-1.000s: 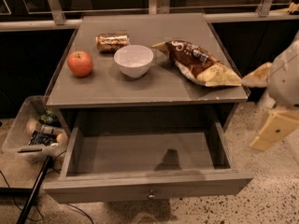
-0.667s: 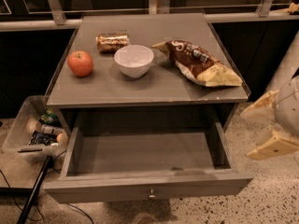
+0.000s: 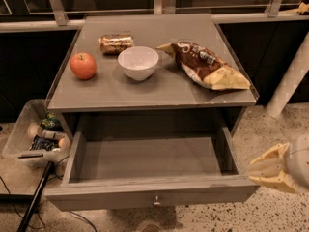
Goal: Close top drawer
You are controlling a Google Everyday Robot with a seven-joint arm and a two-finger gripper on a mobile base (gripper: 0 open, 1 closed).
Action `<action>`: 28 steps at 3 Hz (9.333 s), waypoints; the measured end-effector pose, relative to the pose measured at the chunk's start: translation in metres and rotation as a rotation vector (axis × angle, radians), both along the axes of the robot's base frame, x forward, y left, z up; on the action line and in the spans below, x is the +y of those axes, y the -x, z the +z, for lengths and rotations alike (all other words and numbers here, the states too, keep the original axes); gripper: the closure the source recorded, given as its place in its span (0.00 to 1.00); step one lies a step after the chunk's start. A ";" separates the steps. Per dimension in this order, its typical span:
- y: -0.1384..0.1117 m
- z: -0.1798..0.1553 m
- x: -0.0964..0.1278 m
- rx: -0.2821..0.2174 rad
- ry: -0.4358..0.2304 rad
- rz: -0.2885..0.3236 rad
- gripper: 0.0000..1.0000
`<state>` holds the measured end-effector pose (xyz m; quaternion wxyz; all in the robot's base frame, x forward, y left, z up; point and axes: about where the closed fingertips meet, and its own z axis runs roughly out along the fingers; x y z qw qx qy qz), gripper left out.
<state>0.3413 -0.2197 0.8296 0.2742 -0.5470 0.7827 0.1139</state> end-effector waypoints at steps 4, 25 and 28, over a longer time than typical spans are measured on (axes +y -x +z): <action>0.015 -0.057 0.032 0.065 -0.152 -0.084 1.00; -0.103 -0.144 0.102 -0.117 -0.171 0.180 0.18; -0.122 -0.203 0.151 -0.035 -0.118 0.268 0.63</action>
Offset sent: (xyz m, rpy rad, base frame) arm -0.0052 0.0058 -0.0132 0.0302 0.0182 -0.0153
